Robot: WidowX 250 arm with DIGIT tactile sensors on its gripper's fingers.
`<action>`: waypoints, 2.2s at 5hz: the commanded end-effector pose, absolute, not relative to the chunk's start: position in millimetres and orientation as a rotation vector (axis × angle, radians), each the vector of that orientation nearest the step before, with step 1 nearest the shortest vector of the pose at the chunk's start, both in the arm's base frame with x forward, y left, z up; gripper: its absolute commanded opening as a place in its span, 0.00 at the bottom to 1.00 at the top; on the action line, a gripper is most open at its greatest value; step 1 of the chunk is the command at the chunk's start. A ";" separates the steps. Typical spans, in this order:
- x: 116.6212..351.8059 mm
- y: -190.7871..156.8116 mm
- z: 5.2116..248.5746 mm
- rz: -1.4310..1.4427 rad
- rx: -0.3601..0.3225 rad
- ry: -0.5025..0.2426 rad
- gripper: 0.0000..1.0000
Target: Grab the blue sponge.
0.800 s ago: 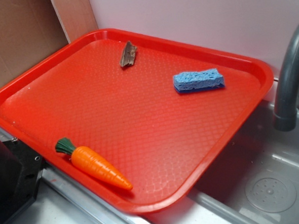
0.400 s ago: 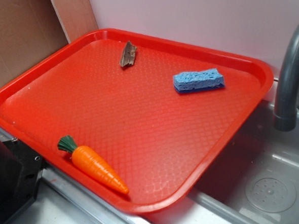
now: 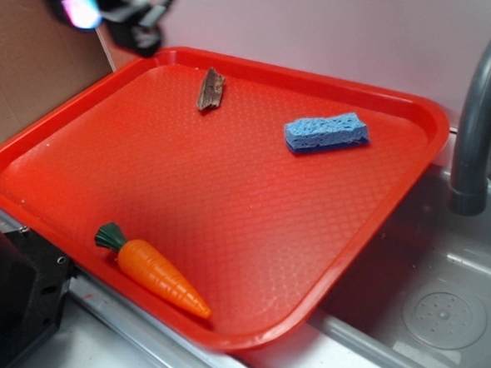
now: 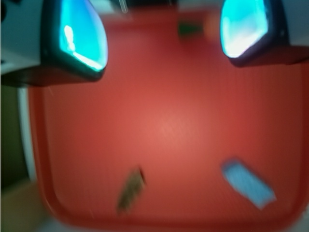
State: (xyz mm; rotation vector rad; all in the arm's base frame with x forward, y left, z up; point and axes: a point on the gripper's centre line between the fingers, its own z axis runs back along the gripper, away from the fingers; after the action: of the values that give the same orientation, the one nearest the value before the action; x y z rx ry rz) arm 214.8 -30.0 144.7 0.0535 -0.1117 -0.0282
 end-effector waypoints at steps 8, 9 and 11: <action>296.0 -88.1 78.3 -0.570 -0.024 -0.100 0.00; 279.9 -59.0 109.7 -0.486 -0.024 -0.108 0.00; 234.5 29.2 151.3 0.013 -0.029 -0.109 0.00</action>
State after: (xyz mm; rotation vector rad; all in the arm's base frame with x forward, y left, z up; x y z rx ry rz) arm 237.4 46.2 130.3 -0.0422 -0.0440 0.0297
